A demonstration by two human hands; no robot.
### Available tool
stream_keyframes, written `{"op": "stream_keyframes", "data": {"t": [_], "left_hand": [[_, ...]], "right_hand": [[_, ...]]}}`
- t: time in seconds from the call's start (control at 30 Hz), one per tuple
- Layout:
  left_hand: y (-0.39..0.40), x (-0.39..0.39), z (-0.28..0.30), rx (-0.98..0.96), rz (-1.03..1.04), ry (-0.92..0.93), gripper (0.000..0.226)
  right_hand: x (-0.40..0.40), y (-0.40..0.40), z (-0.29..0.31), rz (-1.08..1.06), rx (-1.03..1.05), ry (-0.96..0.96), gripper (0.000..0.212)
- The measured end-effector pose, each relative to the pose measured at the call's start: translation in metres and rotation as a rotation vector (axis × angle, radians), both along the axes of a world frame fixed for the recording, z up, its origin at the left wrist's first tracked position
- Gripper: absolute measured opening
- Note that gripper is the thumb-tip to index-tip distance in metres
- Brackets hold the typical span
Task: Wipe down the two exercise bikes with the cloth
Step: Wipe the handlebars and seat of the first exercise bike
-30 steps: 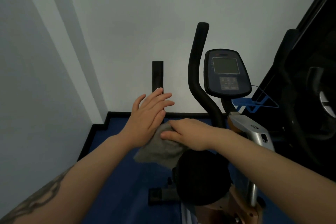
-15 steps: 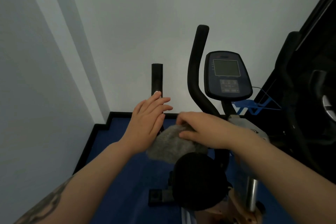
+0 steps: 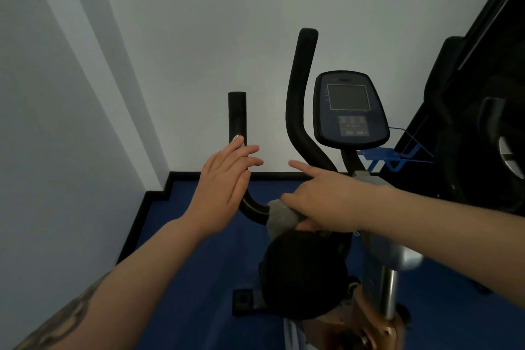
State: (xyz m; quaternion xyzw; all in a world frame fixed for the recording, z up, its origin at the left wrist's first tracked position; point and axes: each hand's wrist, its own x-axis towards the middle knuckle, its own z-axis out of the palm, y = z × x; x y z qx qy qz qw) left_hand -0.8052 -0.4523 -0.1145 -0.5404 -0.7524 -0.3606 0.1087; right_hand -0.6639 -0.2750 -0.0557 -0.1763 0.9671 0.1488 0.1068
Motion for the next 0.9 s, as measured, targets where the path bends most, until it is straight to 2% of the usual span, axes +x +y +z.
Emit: {"op": "stream_keyframes", "data": {"t": [0.07, 0.23, 0.37, 0.47, 0.53, 0.6, 0.67, 0.73, 0.83, 0.9], "left_hand": [[0.001, 0.001, -0.001, 0.017, 0.000, -0.014, 0.039], [0.001, 0.002, -0.004, 0.032, 0.008, -0.051, 0.042], [-0.002, 0.000, -0.002, -0.021, -0.023, -0.056, 0.043], [0.000, 0.006, -0.001, 0.009, -0.040, -0.170, 0.043], [-0.001, 0.008, 0.003, 0.016, -0.088, -0.330, 0.046], [-0.004, 0.005, 0.008, -0.031, -0.125, -0.381, 0.049], [-0.006, -0.005, 0.015, -0.085, -0.129, -0.315, 0.051], [-0.003, -0.017, 0.024, -0.144, -0.117, -0.222, 0.052], [0.001, -0.028, 0.031, -0.256, -0.110, -0.084, 0.054], [0.003, -0.029, 0.033, -0.271, -0.129, -0.027, 0.054]], "right_hand": [[-0.006, -0.009, -0.001, -0.037, 0.002, -0.042, 0.049], [-0.028, -0.038, -0.005, -0.271, -0.390, -0.134, 0.055], [-0.008, -0.019, -0.001, -0.229, -0.362, -0.227, 0.048], [-0.013, -0.025, -0.002, -0.234, -0.301, -0.239, 0.048], [-0.032, -0.035, -0.003, -0.347, -0.468, -0.291, 0.052], [-0.046, -0.045, -0.004, -0.470, -0.700, -0.380, 0.065], [-0.048, -0.049, -0.008, -0.503, -0.770, -0.359, 0.068], [-0.038, -0.043, -0.010, -0.450, -0.658, -0.310, 0.063], [-0.027, -0.027, -0.007, -0.405, -0.534, -0.435, 0.059], [-0.034, -0.027, -0.006, -0.412, -0.570, -0.486, 0.064]]}}
